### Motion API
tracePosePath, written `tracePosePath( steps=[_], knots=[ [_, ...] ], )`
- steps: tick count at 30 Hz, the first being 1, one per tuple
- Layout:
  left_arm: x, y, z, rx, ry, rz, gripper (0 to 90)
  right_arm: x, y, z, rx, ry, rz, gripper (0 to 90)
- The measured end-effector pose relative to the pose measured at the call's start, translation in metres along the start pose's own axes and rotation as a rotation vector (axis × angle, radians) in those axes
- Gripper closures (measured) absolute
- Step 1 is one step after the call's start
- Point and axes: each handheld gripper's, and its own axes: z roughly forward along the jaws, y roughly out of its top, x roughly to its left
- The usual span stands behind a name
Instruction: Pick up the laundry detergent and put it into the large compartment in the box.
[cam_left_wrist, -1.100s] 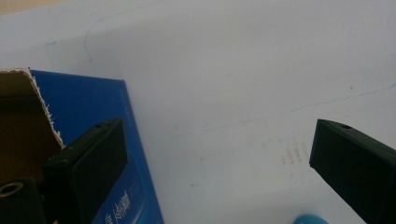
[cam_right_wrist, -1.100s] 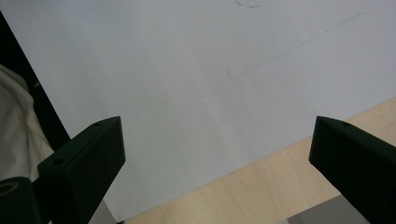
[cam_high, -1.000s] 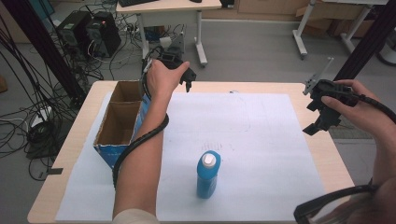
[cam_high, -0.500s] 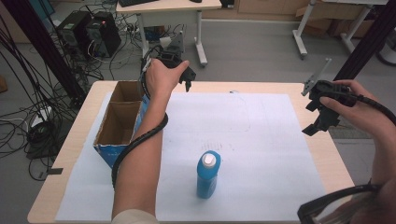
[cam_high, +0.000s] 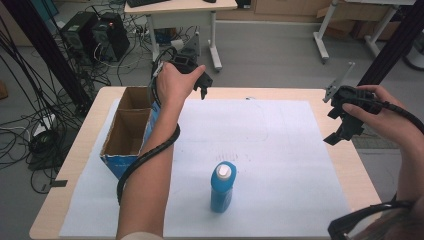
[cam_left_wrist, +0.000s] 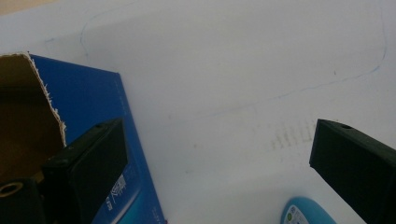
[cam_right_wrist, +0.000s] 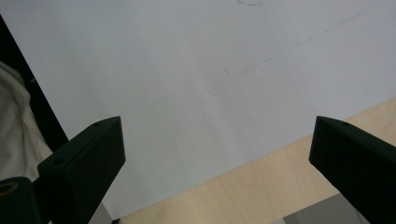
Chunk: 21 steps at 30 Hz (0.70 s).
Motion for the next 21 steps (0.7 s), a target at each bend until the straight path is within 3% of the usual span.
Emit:
tracePosePath(
  steps=[10,15,21],
  knots=[
    [-0.015,-0.027,-0.023,-0.024,-0.022,0.06,4.7,0.003,0.003,-0.001,-0.003,-0.005,-0.011,3.5],
    [-0.023,-0.049,-0.034,-0.039,-0.062,0.098,4.7,0.004,0.002,-0.001,-0.009,-0.005,-0.014,3.5],
    [-0.032,-0.065,-0.04,-0.048,-0.066,0.124,4.7,0.006,0.003,-0.001,-0.007,-0.006,-0.014,3.6]
  ],
)
